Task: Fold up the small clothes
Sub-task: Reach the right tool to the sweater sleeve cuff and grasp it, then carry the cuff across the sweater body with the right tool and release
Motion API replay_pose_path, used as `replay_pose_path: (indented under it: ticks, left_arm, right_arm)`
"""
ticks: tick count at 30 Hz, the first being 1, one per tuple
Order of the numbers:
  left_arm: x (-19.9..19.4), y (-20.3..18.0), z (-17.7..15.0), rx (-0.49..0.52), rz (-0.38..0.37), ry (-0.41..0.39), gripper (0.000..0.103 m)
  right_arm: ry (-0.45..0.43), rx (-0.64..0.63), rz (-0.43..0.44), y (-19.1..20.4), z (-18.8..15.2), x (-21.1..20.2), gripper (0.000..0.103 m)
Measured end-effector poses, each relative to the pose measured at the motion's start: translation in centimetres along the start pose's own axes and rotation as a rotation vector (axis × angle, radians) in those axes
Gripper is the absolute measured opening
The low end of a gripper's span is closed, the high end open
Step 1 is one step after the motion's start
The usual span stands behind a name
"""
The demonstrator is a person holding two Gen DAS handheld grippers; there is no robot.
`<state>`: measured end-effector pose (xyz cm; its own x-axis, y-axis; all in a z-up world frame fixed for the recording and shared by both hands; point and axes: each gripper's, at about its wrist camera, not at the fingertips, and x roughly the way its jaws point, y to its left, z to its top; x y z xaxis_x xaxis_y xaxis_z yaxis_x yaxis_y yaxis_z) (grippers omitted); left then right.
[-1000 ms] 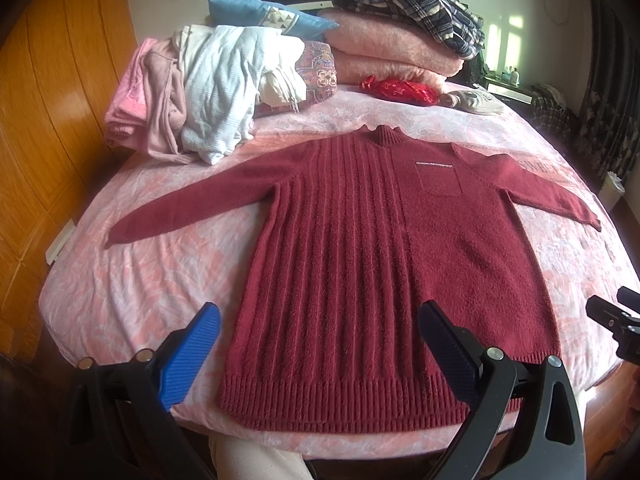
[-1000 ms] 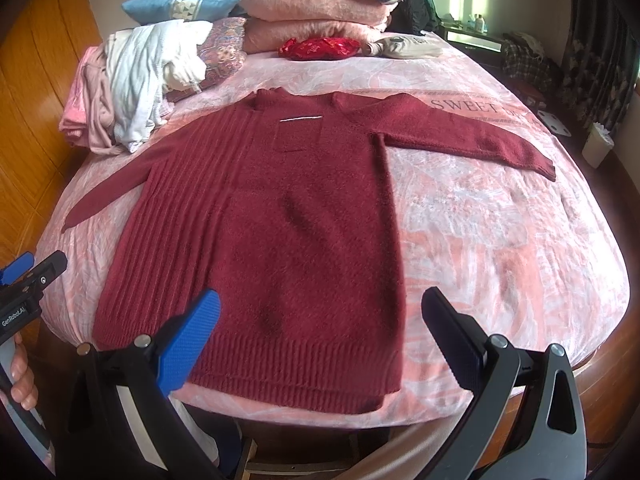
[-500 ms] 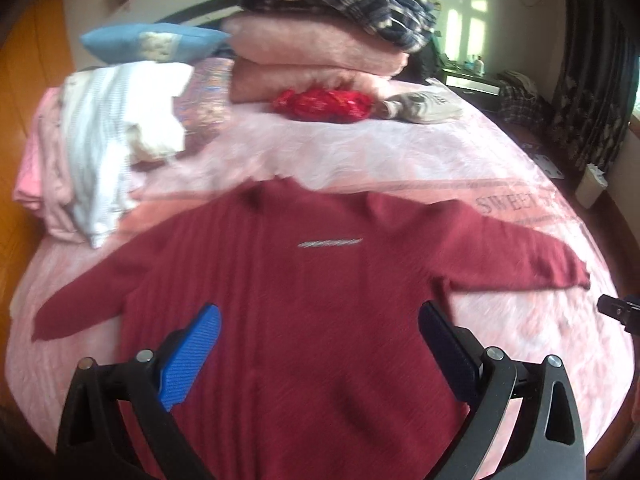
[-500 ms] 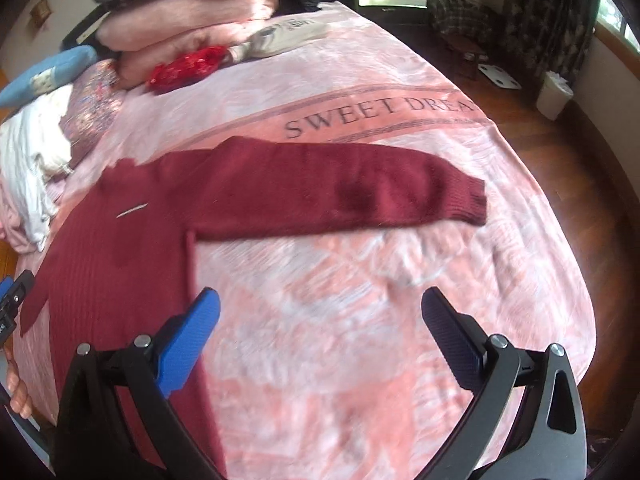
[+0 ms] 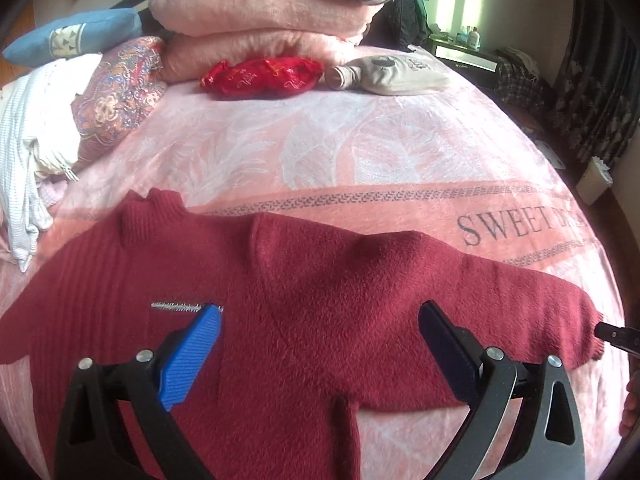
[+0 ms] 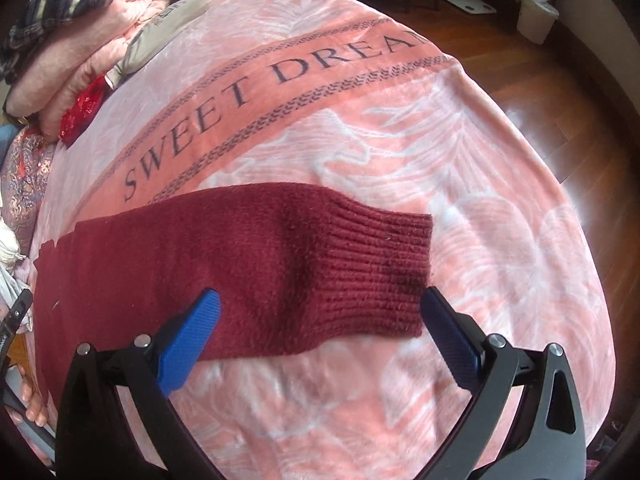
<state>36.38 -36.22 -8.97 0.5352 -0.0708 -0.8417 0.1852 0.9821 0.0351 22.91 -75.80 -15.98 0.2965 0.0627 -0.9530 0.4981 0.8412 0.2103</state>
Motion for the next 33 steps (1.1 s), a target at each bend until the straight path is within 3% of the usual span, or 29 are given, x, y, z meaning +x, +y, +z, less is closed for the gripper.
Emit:
replay_pose_path:
  ticks: [4,6,13,16,17,18,20,26,33]
  left_arm:
    - [2.2,-0.1,0.4,0.002,0.028,0.02,0.099]
    - [3.0,-0.2,0.6,0.0,0.028,0.034,0.099]
    - [4.5,-1.2,1.0,0.023,0.025,0.043,0.099]
    - [4.6,-0.9,1.0,0.017,0.02,0.046,0.099]
    - [4.6,-0.6,1.0,0.015,0.02,0.046,0.099]
    - [4.5,-0.2,1.0,0.015,0.025,0.044,0.099]
    - [4.4,0.7,0.9,0.016,0.036,0.042,0.099]
    - [3.9,5.6,0.9,-0.044,0.064,0.048,0.099]
    - [2.8,9.5,1.1,-0.065,0.09,0.044,0.099]
  right_arm:
    - [0.023,0.015,-0.016,-1.2,1.1,1.7,0.097]
    - [0.041,0.026,-0.015,-1.6,1.4,2.4,0.085]
    - [0.049,0.019,-0.051,-1.9,1.8,2.8,0.085]
    - [0.026,-0.016,-0.085,-1.1,1.6,2.4,0.07]
    - [0.015,-0.023,-0.08,-1.0,1.5,2.0,0.057]
    - [0.009,-0.026,-0.033,-0.8,1.5,1.5,0.032]
    - [-0.009,-0.03,-0.005,0.2,1.6,0.4,0.016]
    - [-0.102,-0.149,0.081,7.3,0.6,-3.3,0.015]
    - [-0.107,-0.38,0.115,22.6,-2.0,-2.8,0.015]
